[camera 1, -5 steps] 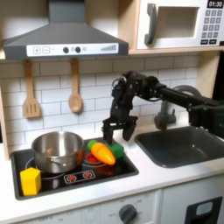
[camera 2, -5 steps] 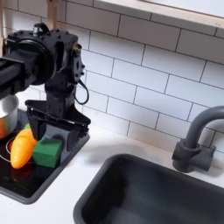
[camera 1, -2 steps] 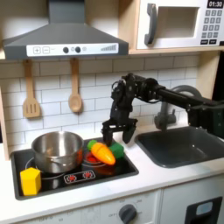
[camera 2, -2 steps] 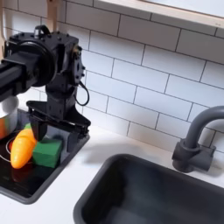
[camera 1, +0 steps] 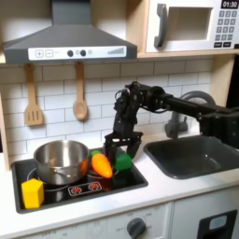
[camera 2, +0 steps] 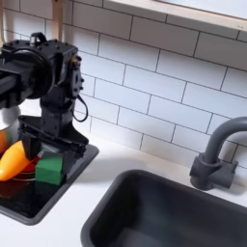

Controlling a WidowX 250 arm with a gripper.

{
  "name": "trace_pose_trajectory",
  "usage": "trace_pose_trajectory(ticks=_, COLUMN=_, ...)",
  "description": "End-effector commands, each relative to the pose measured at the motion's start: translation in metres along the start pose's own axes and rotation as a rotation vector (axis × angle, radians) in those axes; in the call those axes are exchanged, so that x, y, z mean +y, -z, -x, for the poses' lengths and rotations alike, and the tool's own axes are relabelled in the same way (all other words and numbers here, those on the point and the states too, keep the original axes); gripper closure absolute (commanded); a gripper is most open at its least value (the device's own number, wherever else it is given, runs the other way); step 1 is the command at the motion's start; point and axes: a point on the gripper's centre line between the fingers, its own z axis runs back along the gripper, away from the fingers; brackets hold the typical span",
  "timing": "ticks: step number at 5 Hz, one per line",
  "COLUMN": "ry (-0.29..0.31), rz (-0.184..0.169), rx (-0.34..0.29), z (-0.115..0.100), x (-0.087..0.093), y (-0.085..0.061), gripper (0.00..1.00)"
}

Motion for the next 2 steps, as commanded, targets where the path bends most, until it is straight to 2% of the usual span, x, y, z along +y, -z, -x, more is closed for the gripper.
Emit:
trace_pose_trajectory(ticks=1, ry=0.007, rz=-0.001, rx=0.018, z=0.0074, x=-0.0044, y=0.0059, gripper=0.00)
trace_pose_trajectory(ticks=2, ry=0.000, rz=0.002, rx=0.018, z=0.0059, x=-0.0031, y=0.0063, gripper=0.00)
